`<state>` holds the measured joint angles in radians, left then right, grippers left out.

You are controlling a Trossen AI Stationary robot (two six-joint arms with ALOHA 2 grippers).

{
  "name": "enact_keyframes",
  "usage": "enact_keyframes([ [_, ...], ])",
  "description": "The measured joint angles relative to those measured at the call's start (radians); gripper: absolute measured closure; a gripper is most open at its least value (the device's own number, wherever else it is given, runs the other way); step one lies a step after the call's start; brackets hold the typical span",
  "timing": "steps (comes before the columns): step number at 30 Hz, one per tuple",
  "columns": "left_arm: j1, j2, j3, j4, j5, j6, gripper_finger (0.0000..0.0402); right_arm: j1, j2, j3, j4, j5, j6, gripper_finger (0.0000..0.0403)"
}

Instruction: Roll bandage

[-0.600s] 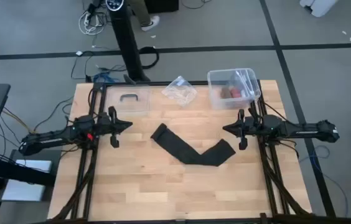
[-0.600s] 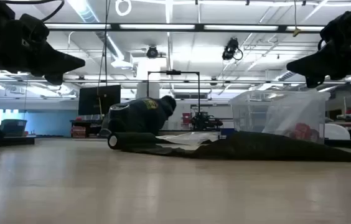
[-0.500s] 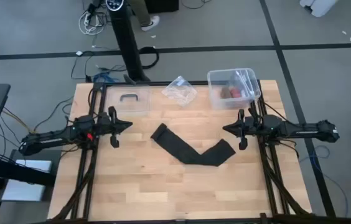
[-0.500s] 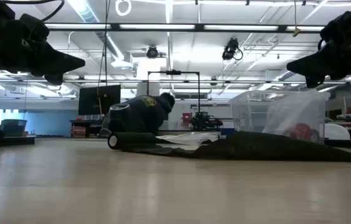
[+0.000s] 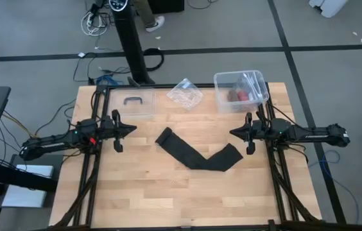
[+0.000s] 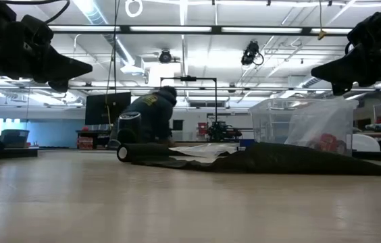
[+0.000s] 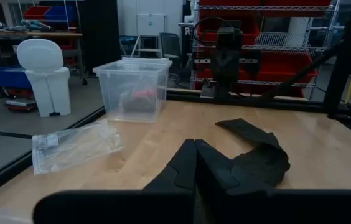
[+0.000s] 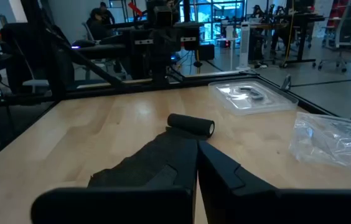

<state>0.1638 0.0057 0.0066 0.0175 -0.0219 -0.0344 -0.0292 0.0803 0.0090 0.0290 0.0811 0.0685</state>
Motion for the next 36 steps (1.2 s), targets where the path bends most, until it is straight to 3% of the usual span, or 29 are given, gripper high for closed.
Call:
enact_keyframes([
  [36,0.000,0.000,0.000,0.000,0.000,0.000,0.0391,0.000,0.000,0.000,0.022,0.002,-0.039,0.0383],
])
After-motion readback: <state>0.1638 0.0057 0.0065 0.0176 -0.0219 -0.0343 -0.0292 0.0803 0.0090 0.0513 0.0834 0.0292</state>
